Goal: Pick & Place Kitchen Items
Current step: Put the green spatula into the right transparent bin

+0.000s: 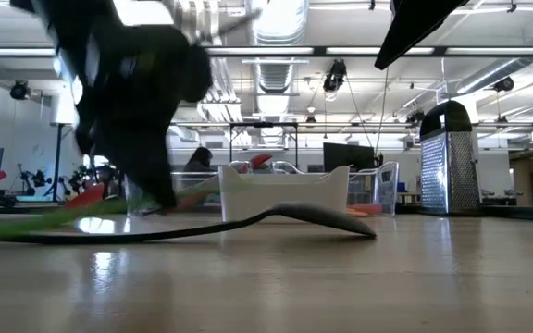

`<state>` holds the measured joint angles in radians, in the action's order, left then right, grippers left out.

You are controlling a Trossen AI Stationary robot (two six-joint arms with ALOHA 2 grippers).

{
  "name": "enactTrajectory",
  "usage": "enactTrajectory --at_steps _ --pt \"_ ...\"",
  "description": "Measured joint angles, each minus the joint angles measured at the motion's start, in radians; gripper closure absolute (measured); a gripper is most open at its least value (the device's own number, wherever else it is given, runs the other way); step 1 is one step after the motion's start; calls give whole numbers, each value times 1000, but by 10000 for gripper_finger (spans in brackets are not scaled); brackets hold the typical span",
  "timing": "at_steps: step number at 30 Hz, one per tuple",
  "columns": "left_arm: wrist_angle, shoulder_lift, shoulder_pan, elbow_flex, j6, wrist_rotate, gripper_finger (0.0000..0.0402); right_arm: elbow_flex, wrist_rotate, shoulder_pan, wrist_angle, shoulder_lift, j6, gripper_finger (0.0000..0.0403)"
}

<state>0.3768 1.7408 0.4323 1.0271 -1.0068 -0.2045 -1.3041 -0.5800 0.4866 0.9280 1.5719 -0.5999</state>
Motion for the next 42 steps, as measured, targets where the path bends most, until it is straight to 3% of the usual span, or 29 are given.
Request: enactTrajectory --at_steps 7,14,19,24,29,35,42 --pt "-17 -118 17 43 160 -48 371 0 1 0 2 0 3 200" --pt "-60 -223 -4 48 402 -216 371 0 -48 14 -65 0 37 200" --pt "-69 -242 -59 48 613 -203 371 0 -50 25 -124 0 68 200" --pt "-59 -240 -158 48 730 -35 371 0 -31 29 -219 11 174 200" --pt "-64 -240 -296 48 691 243 371 -1 -37 40 -331 30 367 200" --pt "-163 -240 -411 48 623 559 371 -24 -191 41 -331 96 566 200" --pt "-175 -241 -454 48 567 664 371 -173 -369 45 -251 213 766 200"
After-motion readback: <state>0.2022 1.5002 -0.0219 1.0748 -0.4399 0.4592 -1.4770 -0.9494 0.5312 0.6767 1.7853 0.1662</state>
